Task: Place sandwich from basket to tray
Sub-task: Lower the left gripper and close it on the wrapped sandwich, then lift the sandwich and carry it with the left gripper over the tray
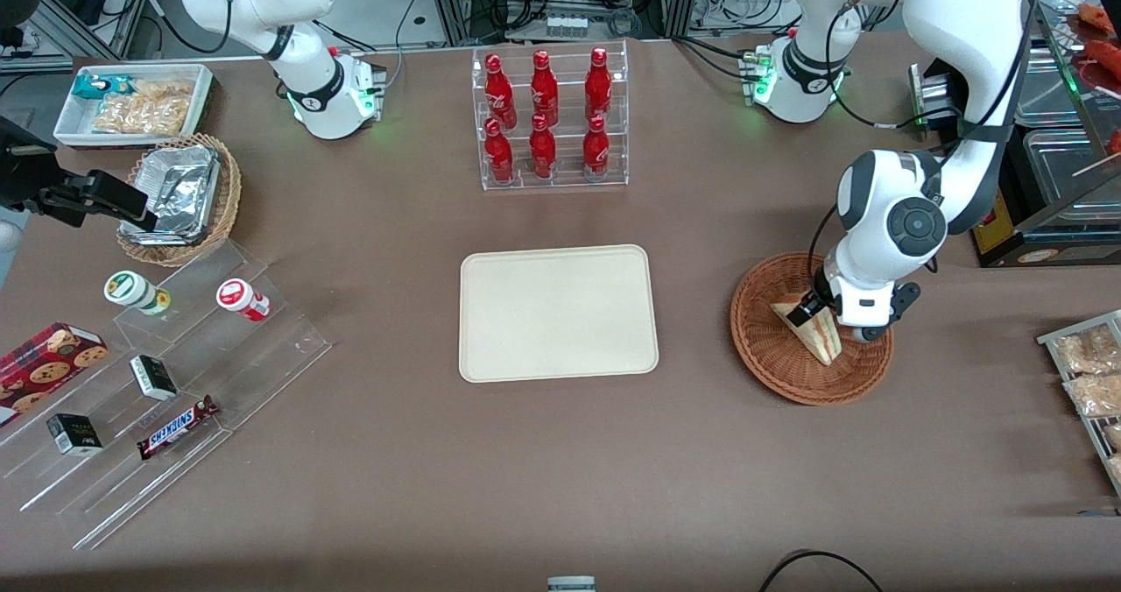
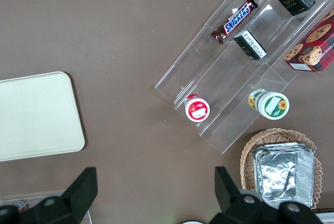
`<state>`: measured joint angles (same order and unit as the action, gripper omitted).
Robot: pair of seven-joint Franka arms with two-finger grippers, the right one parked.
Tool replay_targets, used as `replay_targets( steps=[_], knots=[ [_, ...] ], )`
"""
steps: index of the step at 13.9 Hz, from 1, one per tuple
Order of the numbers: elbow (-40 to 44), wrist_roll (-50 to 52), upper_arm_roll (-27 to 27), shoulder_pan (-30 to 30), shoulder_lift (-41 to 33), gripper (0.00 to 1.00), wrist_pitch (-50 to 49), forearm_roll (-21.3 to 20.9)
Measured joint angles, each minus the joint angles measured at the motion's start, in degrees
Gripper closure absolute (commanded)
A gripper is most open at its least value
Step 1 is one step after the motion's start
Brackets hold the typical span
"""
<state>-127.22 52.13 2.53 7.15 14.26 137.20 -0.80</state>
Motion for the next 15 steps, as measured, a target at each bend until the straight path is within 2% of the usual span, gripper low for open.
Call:
replay_targets(
  steps=[1, 2, 6, 8, 11, 13, 15],
  knots=[
    [0.26, 1.38, 0.0, 0.0, 0.37, 0.85, 0.06, 0.02],
    [0.85, 3.17, 0.01, 0.01, 0.79, 0.91, 0.06, 0.02],
    [4.36, 3.27, 0.06, 0.03, 1.53, 0.92, -3.82, -0.04],
    [8.9, -2.55, 0.11, 0.06, 1.5, 0.92, -11.89, -0.05],
    [15.14, -16.51, 0.41, 0.99, 1.38, 0.91, -22.77, -0.06],
    [16.61, -24.3, 0.68, 3.15, 1.38, 0.91, -26.04, 0.03],
    [16.93, -25.95, 0.94, 6.85, 1.56, 0.9, -26.15, 0.1]
  ],
)
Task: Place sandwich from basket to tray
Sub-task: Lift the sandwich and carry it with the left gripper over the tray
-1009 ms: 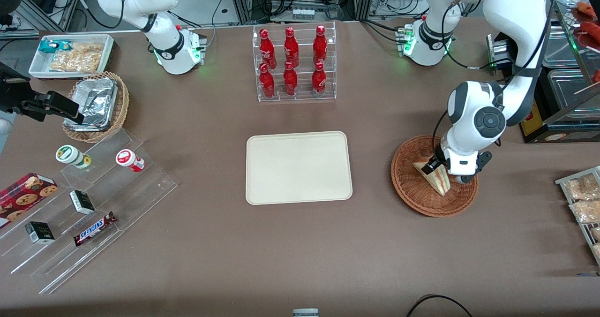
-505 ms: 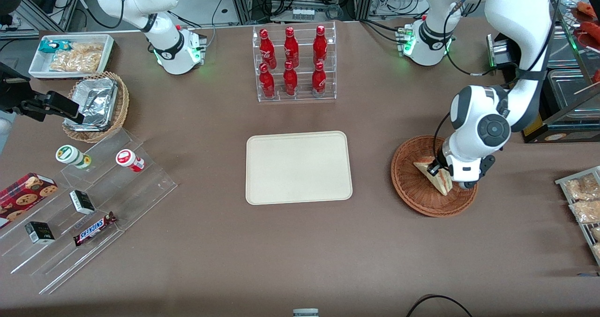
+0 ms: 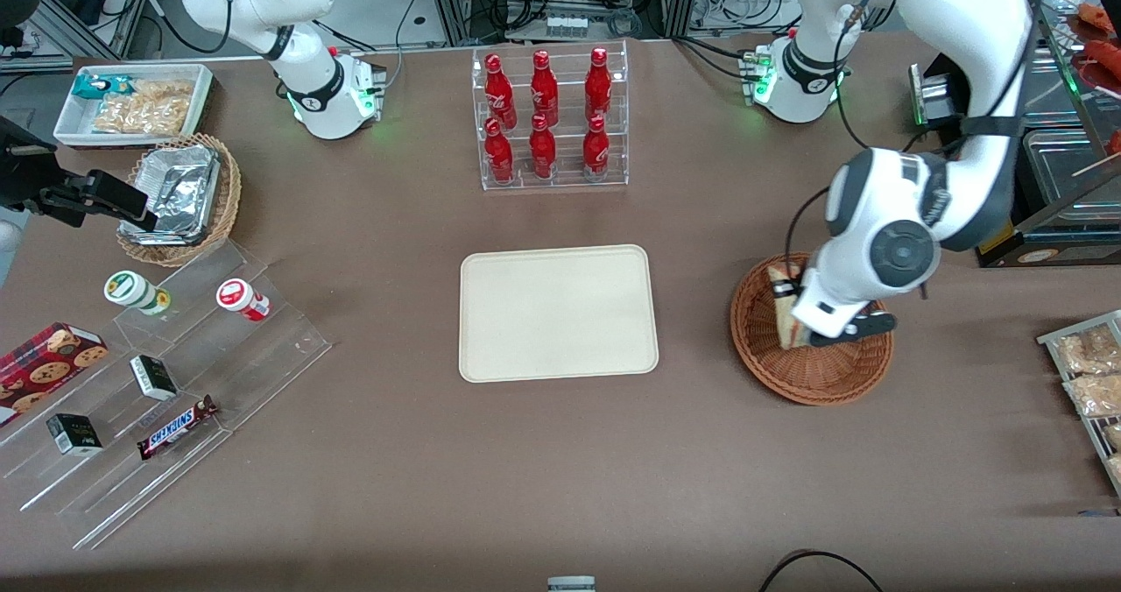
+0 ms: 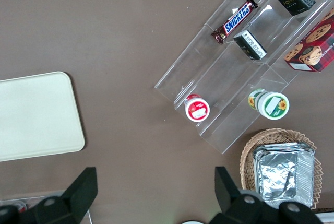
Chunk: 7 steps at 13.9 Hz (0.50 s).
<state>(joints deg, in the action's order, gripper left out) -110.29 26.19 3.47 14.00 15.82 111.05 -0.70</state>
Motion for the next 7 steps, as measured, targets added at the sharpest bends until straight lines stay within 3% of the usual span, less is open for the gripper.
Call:
replay_targets(
  steps=[7],
  knots=[
    [9.73, 11.13, 0.26, 13.03, 8.19, 0.9, 1.58, 0.84]
  ],
)
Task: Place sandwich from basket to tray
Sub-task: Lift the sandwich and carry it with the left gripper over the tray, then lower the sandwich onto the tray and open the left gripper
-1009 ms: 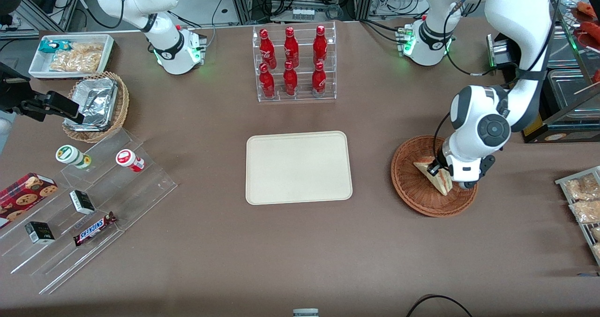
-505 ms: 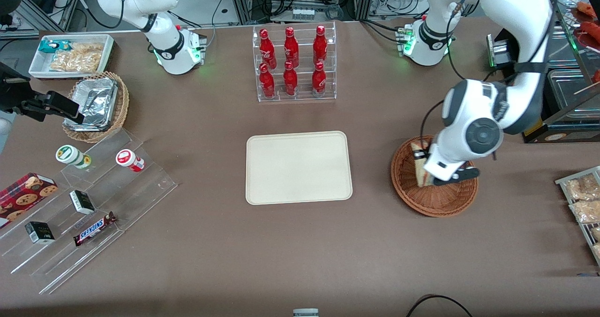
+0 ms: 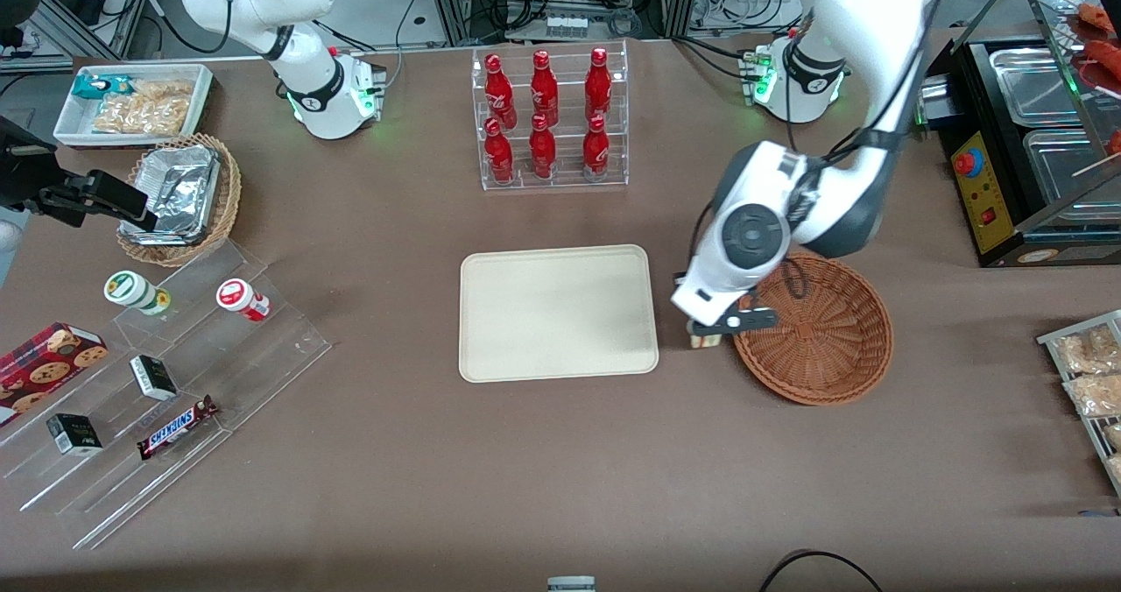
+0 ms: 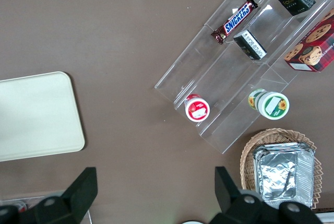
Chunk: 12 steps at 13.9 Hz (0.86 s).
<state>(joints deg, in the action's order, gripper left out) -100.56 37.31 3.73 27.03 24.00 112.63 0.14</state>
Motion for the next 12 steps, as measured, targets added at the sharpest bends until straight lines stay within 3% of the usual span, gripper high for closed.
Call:
replay_targets(
  steps=[12],
  knots=[
    [21.21, 22.71, 0.14, 14.42, 18.66, 0.9, 4.57, 0.03]
  ],
)
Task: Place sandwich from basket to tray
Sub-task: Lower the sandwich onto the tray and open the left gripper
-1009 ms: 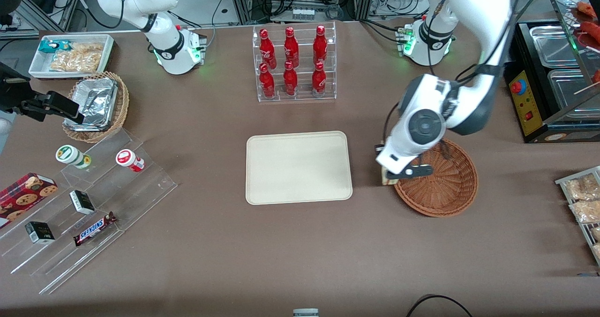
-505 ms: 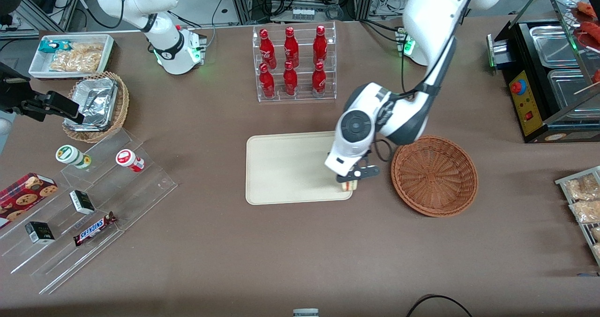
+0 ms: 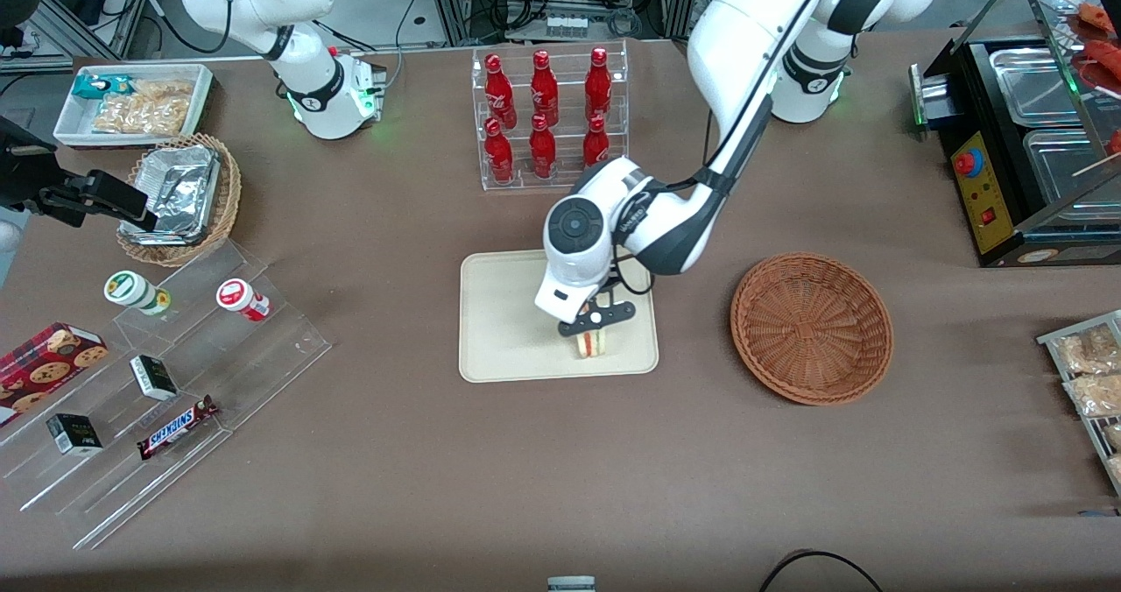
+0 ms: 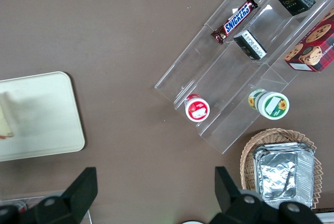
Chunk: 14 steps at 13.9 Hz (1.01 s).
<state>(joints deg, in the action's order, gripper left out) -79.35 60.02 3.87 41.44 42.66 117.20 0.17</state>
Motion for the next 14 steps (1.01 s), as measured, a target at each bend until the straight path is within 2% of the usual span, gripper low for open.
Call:
replay_targets(
  steps=[6, 9, 10, 11, 12, 14],
  knots=[
    [2.47, 1.28, 1.54, 1.14, 2.36, 0.9, 0.82, 0.54],
    [2.48, 1.42, 1.96, 1.16, 3.31, 0.85, 3.41, 0.97],
    [2.48, 1.44, 1.97, 1.16, 3.64, 0.64, 3.65, 1.0],
    [2.48, 1.45, 1.99, 1.15, 3.85, 0.17, 3.73, 1.04],
    [2.52, 1.45, 2.0, 1.15, 3.88, 0.0, 3.79, 1.05],
    [3.14, 1.4, 2.03, 1.15, 3.87, 0.0, 3.85, 1.06]
  ],
)
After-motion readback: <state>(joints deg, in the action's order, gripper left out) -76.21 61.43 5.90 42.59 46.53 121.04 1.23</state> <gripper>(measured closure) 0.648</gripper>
